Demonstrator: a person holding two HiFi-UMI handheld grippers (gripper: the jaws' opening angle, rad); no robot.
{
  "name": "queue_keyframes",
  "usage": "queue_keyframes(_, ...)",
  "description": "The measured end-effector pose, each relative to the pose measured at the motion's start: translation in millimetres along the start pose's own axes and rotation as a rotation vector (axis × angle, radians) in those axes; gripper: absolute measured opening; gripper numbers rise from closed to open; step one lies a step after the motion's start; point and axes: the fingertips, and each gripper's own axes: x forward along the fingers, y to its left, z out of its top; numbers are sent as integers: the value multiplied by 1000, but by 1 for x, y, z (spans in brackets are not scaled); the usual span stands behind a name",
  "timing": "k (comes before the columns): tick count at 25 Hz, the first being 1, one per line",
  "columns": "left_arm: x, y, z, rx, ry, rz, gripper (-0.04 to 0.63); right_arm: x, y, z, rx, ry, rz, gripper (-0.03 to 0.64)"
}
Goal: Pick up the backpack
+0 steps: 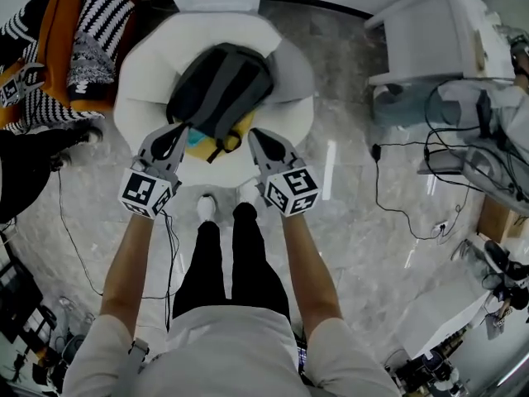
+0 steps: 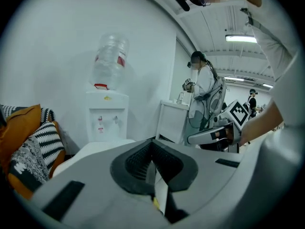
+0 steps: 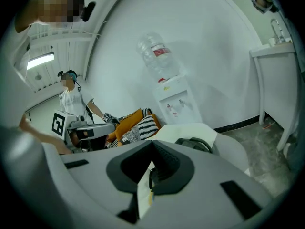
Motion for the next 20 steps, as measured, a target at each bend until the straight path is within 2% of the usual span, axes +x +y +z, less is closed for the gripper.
queue_keyframes(14,98,47,-99,12,96,40,3,70,-101,-80,53,34,-61,8)
queue_keyframes(20,141,63,-123,4,111,56,3,91,-129,-110,51,67,-74,8)
